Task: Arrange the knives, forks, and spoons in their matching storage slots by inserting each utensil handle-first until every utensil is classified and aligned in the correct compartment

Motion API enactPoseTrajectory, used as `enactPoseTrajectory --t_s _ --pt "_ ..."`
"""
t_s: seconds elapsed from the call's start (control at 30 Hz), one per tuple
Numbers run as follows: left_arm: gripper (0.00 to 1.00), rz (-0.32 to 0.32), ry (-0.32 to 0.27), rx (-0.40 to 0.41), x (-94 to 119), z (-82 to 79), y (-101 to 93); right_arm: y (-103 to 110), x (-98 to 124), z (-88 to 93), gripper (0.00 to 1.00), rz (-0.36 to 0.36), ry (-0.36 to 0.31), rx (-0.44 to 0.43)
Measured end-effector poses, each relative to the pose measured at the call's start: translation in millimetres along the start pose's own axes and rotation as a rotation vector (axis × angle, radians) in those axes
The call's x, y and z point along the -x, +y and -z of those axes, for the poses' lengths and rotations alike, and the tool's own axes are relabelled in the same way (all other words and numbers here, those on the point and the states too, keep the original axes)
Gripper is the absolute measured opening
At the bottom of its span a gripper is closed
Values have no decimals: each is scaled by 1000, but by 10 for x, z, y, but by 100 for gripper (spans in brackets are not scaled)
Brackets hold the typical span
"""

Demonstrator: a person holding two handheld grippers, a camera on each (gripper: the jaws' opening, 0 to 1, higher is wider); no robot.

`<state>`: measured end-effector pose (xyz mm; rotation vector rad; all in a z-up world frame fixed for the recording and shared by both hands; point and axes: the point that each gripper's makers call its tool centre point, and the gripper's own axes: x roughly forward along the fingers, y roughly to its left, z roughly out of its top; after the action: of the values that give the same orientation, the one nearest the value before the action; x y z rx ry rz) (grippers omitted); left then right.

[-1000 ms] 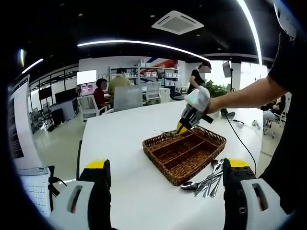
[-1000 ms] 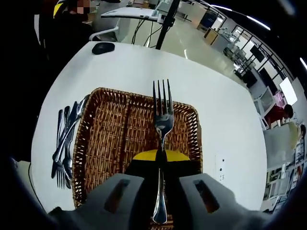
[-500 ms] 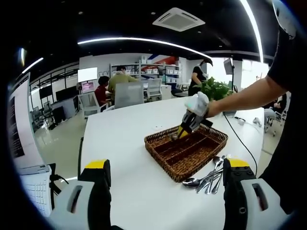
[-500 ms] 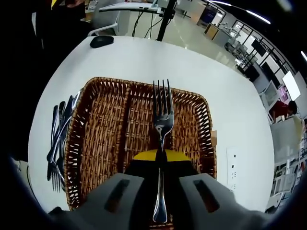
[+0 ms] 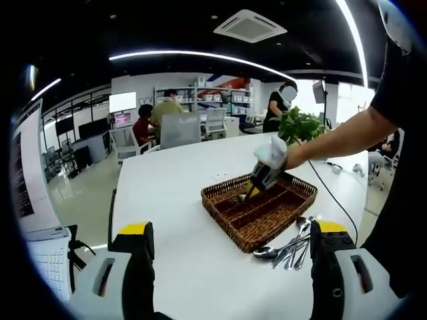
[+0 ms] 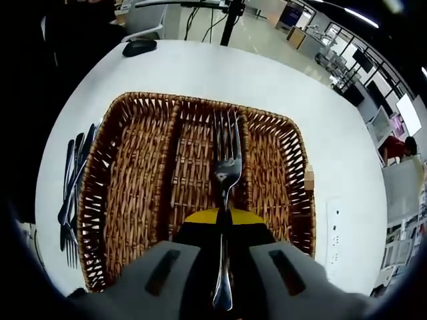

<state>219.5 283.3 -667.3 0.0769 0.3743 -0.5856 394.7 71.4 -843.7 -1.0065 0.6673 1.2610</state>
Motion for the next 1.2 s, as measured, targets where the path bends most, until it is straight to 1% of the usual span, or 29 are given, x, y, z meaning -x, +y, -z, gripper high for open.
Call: enactPoseTrajectory --t_s 0.23,0.27,0.4,0.5,0.57,0.73,0.83,0.93,1.07,1.2 --pt "100 -8 -2 1 21 -8 18 36 -96 20 2 -16 17 15" --pt "100 -9 -1 3 26 -3 23 36 -133 25 2 -14 22 28" --pt "100 -6 1 3 34 10 15 49 -143 3 2 -28 16 6" --pt "100 -8 -1 6 41 17 17 49 -189 31 2 -30 30 17" --pt "100 -10 -3 7 50 19 16 54 -161 21 2 -32 33 14" --pt "99 -18 -6 9 72 24 33 76 -217 72 2 -41 49 22" --pt "100 -24 -7 6 83 28 48 80 -225 74 3 -45 39 6" --pt "100 -26 -9 8 88 25 57 104 -222 76 3 -49 43 30" --pt "99 -27 -12 5 89 16 61 107 -222 84 4 -52 49 21" --pt "99 -26 -19 0 91 -12 51 100 -172 32 7 -49 25 -1"
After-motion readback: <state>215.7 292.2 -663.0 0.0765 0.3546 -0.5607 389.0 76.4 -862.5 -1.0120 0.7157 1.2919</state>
